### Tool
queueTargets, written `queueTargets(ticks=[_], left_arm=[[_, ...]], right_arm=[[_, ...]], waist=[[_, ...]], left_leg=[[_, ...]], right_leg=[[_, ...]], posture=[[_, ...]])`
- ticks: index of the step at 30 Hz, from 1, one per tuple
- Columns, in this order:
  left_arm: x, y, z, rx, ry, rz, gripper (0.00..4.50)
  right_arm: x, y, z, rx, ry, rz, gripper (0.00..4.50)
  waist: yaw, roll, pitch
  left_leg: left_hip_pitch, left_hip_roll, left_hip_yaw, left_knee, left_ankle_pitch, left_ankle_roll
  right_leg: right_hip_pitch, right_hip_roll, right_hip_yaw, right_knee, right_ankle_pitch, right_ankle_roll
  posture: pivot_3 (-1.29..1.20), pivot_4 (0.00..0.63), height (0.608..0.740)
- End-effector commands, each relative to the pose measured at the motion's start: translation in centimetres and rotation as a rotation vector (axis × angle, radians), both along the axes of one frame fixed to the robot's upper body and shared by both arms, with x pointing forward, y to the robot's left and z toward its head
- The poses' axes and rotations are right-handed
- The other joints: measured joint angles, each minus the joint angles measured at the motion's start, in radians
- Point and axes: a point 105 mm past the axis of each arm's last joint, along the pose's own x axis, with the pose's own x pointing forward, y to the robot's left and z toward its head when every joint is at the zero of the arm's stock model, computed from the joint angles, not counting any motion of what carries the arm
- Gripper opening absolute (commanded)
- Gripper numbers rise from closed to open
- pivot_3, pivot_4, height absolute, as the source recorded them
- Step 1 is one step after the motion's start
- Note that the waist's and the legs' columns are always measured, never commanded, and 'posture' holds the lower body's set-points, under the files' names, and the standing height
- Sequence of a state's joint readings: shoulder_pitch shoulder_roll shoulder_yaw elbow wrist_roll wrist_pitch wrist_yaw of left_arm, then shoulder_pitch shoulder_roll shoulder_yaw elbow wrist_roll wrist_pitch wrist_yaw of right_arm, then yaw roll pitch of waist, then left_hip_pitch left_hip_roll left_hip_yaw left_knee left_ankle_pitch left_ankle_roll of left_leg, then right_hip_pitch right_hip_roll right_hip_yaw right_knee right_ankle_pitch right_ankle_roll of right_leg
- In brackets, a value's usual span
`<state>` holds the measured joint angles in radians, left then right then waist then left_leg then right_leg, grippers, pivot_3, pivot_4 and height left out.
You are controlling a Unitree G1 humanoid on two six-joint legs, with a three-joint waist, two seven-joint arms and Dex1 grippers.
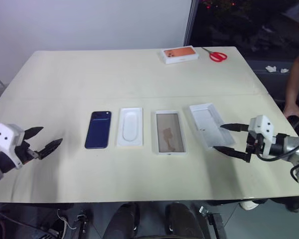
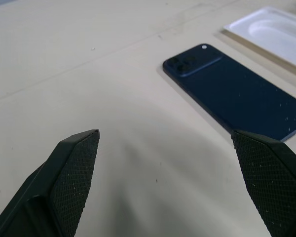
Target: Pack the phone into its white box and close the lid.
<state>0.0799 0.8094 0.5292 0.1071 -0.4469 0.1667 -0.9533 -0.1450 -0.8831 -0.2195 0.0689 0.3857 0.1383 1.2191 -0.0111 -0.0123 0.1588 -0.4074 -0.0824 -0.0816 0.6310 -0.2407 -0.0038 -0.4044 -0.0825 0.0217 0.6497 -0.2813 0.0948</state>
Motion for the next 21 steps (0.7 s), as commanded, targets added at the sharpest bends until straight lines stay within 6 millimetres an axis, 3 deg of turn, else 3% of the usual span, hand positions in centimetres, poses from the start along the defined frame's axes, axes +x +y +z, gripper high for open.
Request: queueTargets(ticks=[1,9,21], left_arm=[[0.1,0.0,1.3,0.013,-0.065,-0.004,4.49],[0.9,-2.7,1.5,0.029,-0.011,-0.091,4.49],[2.7,-4.3,2.6,-0.04,-0.022,-0.05,4.49]], right_arm=[[0.3,-0.8,0.8,-0.014,-0.049,-0.024,4.49],[1.3,0.5,1.4,-0.003,-0.057,0.002,4.49],[1.5,1.8,2.4,0.014,-0.093,0.038,4.49]], waist=[[0.0,0.0,0.0],[0.0,0.0,0.0],[0.001,0.0,0.0]], left_leg=[[0.0,0.0,0.0,0.0,0.0,0.0],[0.0,0.0,0.0,0.0,0.0,0.0],[0.0,0.0,0.0,0.0,0.0,0.0]], right_leg=[[0.0,0.0,0.0,0.0,0.0,0.0],[0.0,0.0,0.0,0.0,0.0,0.0],[0.0,0.0,0.0,0.0,0.0,0.0]], posture=[[0.0,0.15,0.74],[0.0,0.15,0.74],[0.0,0.15,0.74]])
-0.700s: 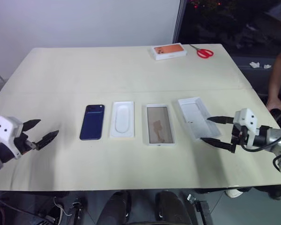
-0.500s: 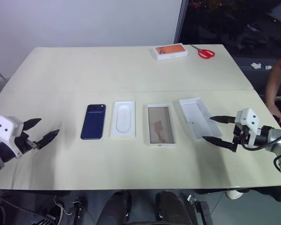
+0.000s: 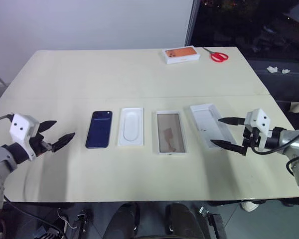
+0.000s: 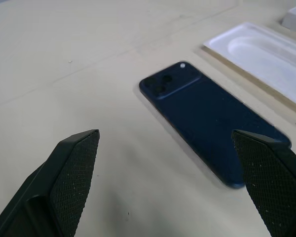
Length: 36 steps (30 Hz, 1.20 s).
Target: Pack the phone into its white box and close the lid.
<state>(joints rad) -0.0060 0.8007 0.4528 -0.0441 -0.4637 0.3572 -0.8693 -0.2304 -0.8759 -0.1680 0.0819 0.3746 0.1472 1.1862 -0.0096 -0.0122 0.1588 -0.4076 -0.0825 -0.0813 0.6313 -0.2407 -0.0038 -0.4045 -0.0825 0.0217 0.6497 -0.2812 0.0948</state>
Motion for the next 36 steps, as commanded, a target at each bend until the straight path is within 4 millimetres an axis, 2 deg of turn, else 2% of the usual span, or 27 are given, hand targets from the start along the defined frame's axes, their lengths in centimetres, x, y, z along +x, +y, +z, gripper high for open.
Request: queueTargets(ticks=[1,6,11,13,15,17,20,23,29,36], left_arm=[[0.9,-1.1,1.3,-0.014,-0.037,-0.002,4.49],[2.1,-2.7,1.0,-0.06,0.005,-0.003,4.49],[4.0,-4.3,1.8,-0.141,0.008,0.019,4.49],[4.5,-5.3,1.7,-0.172,0.042,0.001,4.49],[5.3,-7.5,1.6,-0.324,0.115,-0.044,4.49],[5.7,-9.4,1.3,-0.406,0.19,-0.095,4.49],[7.0,-10.4,0.0,-0.444,0.285,-0.045,4.49],[7.8,-11.2,-0.2,-0.509,0.334,-0.016,4.49],[8.3,-12.2,-0.8,-0.645,0.433,0.006,4.49],[7.3,-13.7,-1.9,-0.674,0.577,-0.037,4.49]], right_arm=[[0.2,0.9,1.5,0.019,-0.056,0.029,4.49],[0.8,1.6,2.5,0.007,-0.102,0.035,4.49],[2.1,3.1,4.2,0.002,-0.159,0.044,4.49],[2.1,4.0,4.6,0.008,-0.169,0.073,4.49],[2.1,5.2,4.8,-0.015,-0.185,0.12,4.49],[2.3,6.3,4.6,-0.092,-0.22,0.165,4.49],[2.2,9.3,5.6,-0.079,-0.251,0.248,4.49],[1.9,10.7,6.0,-0.047,-0.248,0.283,4.49],[2.0,10.5,5.2,-0.044,-0.232,0.267,4.49],[1.8,10.7,5.1,-0.042,-0.24,0.272,4.49]], waist=[[0.0,0.0,0.0],[-0.001,0.0,0.0],[-0.002,0.0,0.0],[-0.001,0.0,0.0],[0.002,0.0,0.0],[0.003,0.0,0.0],[-0.004,-0.001,0.0],[-0.006,-0.001,0.0],[0.0,-0.002,0.001],[-0.001,-0.002,0.001]], left_leg=[[0.0,0.0,0.0,0.0,0.0,0.0],[0.0,0.0,0.0,0.0,0.0,0.0],[0.0,0.0,0.0,0.0,0.0,0.0],[0.0,0.0,0.0,0.0,0.0,0.0],[0.0,0.0,0.0,0.0,0.0,0.0],[-0.001,0.0,0.0,0.003,0.0,0.0],[-0.001,-0.001,0.0,0.003,0.0,0.0],[-0.001,0.0,0.0,0.003,0.001,-0.002],[-0.001,-0.001,-0.001,0.004,0.002,-0.003],[-0.001,-0.001,-0.001,0.004,0.002,-0.004]], right_leg=[[0.0,0.0,0.0,0.0,0.0,0.0],[0.0,0.0,0.0,0.0,0.0,0.0],[-0.001,0.001,0.0,0.001,0.0,0.0],[-0.001,0.001,0.0,0.001,0.0,0.0],[-0.001,0.001,0.0,0.001,0.0,0.0],[0.0,0.001,-0.001,0.002,0.0,0.0],[-0.001,0.001,-0.001,0.003,0.0,0.0],[-0.003,0.003,0.0,0.004,0.0,0.0],[-0.002,0.002,0.0,0.004,0.0,0.0],[-0.002,0.002,0.0,0.004,0.0,0.0]], posture=[[0.0,0.15,0.74],[0.0,0.15,0.74],[0.0,0.15,0.74],[0.0,0.15,0.74],[0.0,0.15,0.74],[0.0,0.15,0.74],[0.0,0.15,0.74],[0.0,0.15,0.74],[0.0,0.15,0.74],[0.0,0.15,0.74]])
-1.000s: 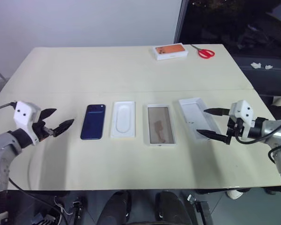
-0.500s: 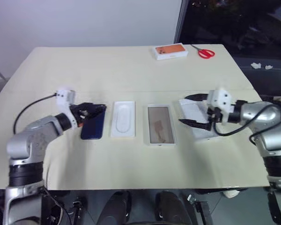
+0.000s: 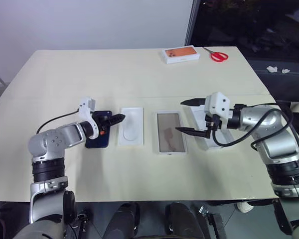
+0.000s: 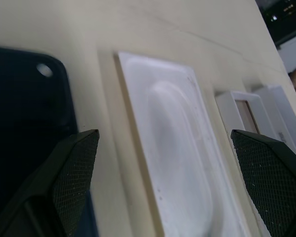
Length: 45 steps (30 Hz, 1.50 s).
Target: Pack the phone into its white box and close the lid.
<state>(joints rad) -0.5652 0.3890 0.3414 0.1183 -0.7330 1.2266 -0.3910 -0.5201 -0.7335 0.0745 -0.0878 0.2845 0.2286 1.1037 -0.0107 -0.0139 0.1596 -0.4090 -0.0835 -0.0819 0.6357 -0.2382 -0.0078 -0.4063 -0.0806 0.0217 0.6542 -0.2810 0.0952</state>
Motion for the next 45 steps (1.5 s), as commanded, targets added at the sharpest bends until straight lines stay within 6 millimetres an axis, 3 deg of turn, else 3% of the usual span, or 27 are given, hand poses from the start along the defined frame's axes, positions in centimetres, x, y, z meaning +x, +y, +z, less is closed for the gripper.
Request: queueTargets(ticks=[1,11,15,18,22,34,37,38,39,45], left_arm=[[-0.2,-0.6,0.6,-0.004,0.007,-0.036,4.49],[-0.9,-2.5,-1.4,0.002,0.16,-0.099,4.49],[-0.5,-2.7,-1.8,-0.085,0.181,-0.08,4.49],[-0.5,-2.8,-2.2,-0.112,0.192,-0.074,3.67],[-0.6,-2.7,-2.6,-0.133,0.209,-0.07,1.64],[-1.0,-2.0,-3.5,-0.155,0.249,-0.053,1.64],[-1.1,-2.0,-3.4,-0.161,0.253,-0.055,0.78],[-1.2,-2.0,-3.4,-0.16,0.251,-0.057,0.21],[-1.2,-2.0,-3.4,-0.158,0.25,-0.059,0.05],[-1.3,-2.1,-3.1,-0.181,0.247,-0.062,0.05]], right_arm=[[-0.3,0.4,1.2,0.008,-0.058,0.019,4.49],[-0.5,0.9,1.5,0.021,-0.073,0.029,4.49],[-0.7,0.9,1.5,0.019,-0.081,0.028,4.49],[-0.7,0.8,1.7,0.017,-0.086,0.024,4.5],[-0.8,0.8,1.7,0.013,-0.089,0.024,4.5],[-0.8,1.2,2.0,0.017,-0.1,0.027,4.5],[-0.7,1.2,1.9,0.016,-0.099,0.025,4.5],[-0.7,1.2,1.8,0.014,-0.098,0.024,4.5],[-0.7,1.2,1.7,0.013,-0.097,0.023,4.5],[-0.7,1.1,1.5,0.009,-0.09,0.02,4.5]], waist=[[-0.001,0.0,0.0],[0.001,0.0,0.0],[0.005,0.0,-0.001],[0.007,0.0,-0.001],[0.007,0.0,0.0],[0.001,0.0,0.0],[0.0,0.001,-0.001],[0.0,0.001,-0.001],[0.0,0.002,-0.001],[0.0,0.002,-0.001]], left_leg=[[0.0,0.0,0.0,0.0,0.0,-0.001],[0.0,0.0,0.0,0.0,0.0,-0.001],[0.0,-0.001,0.0,0.0,0.001,-0.002],[0.001,-0.001,0.0,0.001,0.001,-0.002],[0.001,-0.002,0.0,0.001,0.001,-0.002],[0.001,-0.002,-0.001,0.001,0.001,-0.002],[0.001,-0.002,-0.001,0.001,0.001,-0.002],[0.001,-0.002,-0.001,0.0,0.001,-0.002],[0.001,-0.002,-0.001,0.0,0.001,-0.001],[0.002,-0.002,-0.001,0.0,0.0,0.0]], right_leg=[[0.0,0.0,0.0,0.0,0.0,0.0],[0.0,0.0,0.0,0.0,0.0,0.0],[0.001,-0.001,0.0,0.0,0.0,0.0],[0.002,-0.001,0.0,0.0,0.0,0.0],[0.001,-0.001,0.0,0.0,0.0,0.0],[0.001,-0.001,0.0,0.0,0.0,0.0],[0.001,-0.001,0.0,0.0,0.0,0.0],[0.001,-0.001,0.0,0.0,0.0,0.0],[0.002,-0.001,0.0,0.0,0.0,0.0],[0.002,-0.001,0.0,0.0,0.0,0.0]], posture=[[0.0,0.15,0.74],[0.0,0.15,0.74],[0.0,0.15,0.74],[0.0,0.15,0.74],[0.0,0.15,0.74],[0.0,0.15,0.74],[0.0,0.15,0.74],[0.0,0.15,0.74],[0.0,0.15,0.74],[0.0,0.15,0.74]])
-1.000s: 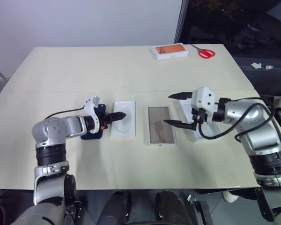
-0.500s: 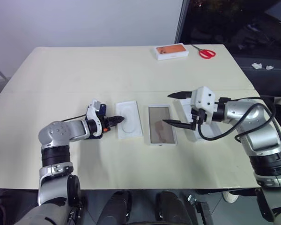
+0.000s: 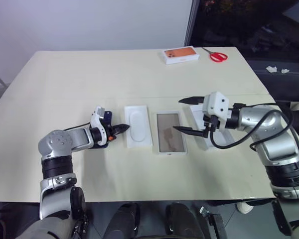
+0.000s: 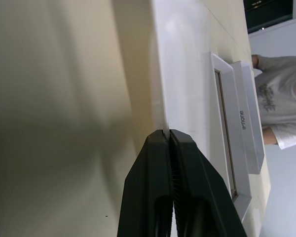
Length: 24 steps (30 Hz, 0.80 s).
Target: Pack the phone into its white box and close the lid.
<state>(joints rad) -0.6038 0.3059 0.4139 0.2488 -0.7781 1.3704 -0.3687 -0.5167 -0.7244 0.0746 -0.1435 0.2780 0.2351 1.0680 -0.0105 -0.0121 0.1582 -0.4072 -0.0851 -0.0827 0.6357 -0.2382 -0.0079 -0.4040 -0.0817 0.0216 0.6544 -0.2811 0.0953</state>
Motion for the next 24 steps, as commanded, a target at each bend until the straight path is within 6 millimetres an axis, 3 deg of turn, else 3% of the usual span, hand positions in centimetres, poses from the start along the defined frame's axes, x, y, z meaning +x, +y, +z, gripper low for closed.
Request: queueTargets(ticks=[1,6,9,13,20,24], left_arm=[[-0.5,0.1,-0.8,-0.013,0.046,-0.001,0.05],[-0.4,0.8,0.6,-0.082,0.042,0.016,0.05],[-0.6,2.1,2.2,-0.114,0.024,0.022,0.05],[-0.7,3.0,3.2,-0.088,0.001,0.032,0.05],[-0.6,3.8,4.9,-0.048,-0.04,0.04,0.05],[-0.7,4.1,5.3,-0.03,-0.056,0.049,0.0]], right_arm=[[-0.4,0.3,0.7,0.0,-0.039,0.016,4.5],[-1.3,0.4,-0.5,-0.013,0.033,0.05,4.5],[-3.8,1.0,-3.2,-0.024,0.198,0.125,4.5],[-4.9,2.1,-5.2,-0.036,0.278,0.154,4.5],[-3.4,2.4,-8.1,-0.114,0.272,0.113,4.5],[-3.1,2.2,-8.7,-0.128,0.284,0.119,3.2]], waist=[[0.0,0.0,0.0],[0.0,0.0,0.0],[0.0,-0.002,0.001],[-0.002,-0.003,0.002],[0.0,-0.004,0.002],[0.0,-0.004,0.002]], left_leg=[[0.0,0.0,0.0,0.0,0.0,0.0],[0.0,0.0,0.0,0.0,0.0,0.0],[-0.001,0.0,0.0,0.0,0.0,0.0],[-0.001,0.0,0.0,0.0,0.0,0.001],[-0.001,0.0,-0.001,0.0,0.001,-0.002],[-0.001,0.0,0.0,0.0,0.001,-0.003]], right_leg=[[0.0,0.0,0.0,0.0,0.0,0.0],[0.0,0.0,0.0,0.0,0.0,0.0],[-0.001,0.0,0.0,0.0,0.0,0.0],[-0.002,0.0,0.0,0.0,0.0,0.0],[-0.002,0.0,0.0,0.0,0.0,0.0],[-0.002,0.0,0.0,0.0,0.0,0.0]], posture=[[0.0,0.15,0.74],[0.0,0.15,0.74],[0.0,0.15,0.74],[0.0,0.15,0.74],[0.0,0.15,0.74],[0.0,0.15,0.74]])
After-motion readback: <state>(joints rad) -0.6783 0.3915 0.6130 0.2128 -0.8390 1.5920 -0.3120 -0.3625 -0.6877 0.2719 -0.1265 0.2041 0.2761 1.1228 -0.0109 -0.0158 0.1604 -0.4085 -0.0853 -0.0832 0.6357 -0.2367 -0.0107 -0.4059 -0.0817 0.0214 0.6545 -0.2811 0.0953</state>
